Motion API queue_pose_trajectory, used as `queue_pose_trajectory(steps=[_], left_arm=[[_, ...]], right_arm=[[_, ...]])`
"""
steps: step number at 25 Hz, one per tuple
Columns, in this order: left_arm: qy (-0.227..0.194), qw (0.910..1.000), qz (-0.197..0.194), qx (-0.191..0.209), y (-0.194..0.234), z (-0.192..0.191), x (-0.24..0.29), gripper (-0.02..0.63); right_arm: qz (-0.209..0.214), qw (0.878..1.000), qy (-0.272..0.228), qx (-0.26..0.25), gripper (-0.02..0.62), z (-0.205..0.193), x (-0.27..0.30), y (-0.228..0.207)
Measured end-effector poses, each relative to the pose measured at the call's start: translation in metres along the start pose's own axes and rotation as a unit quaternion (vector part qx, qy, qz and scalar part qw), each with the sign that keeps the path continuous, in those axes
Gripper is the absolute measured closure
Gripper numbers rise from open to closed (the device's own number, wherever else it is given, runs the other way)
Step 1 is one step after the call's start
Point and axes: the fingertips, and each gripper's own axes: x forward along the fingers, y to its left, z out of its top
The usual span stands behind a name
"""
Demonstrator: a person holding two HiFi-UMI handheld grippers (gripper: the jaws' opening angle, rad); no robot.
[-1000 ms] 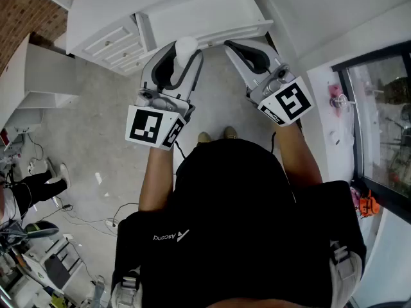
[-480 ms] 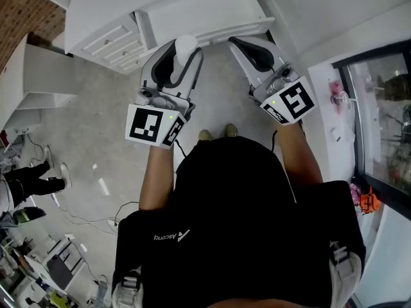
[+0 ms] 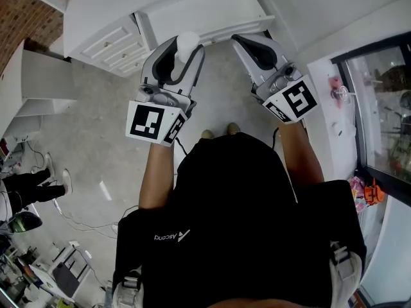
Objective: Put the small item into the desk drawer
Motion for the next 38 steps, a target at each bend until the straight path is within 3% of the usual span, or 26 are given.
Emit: queue_pose_trajectory(steps=[8, 19, 28, 38], left_arm=[[-0.005, 0.9999, -0.014, -0.005, 0.02, -0.001, -0.007, 0.437], [0.001, 0.9999, -0.016, 0.001, 0.04, -0.01, 0.024, 0.437], [0.023, 0.9997, -0.002, 0.007, 0.075, -0.037, 0.101, 0.437], [0.073, 0.9971, 0.019, 0.01, 0.121, -0.092, 0.21, 0.437]], right_arm=[[-0.017, 1.0, 0.011, -0.012, 0.595, -0.003, 0.009, 0.012], [-0.024, 0.999, 0.007, -0.019, 0.595, -0.016, 0.024, -0.028], [-0.008, 0.999, 0.016, -0.04, 0.595, -0.047, 0.053, -0.105], [0.018, 0.999, 0.037, -0.02, 0.595, -0.096, 0.094, -0.214]])
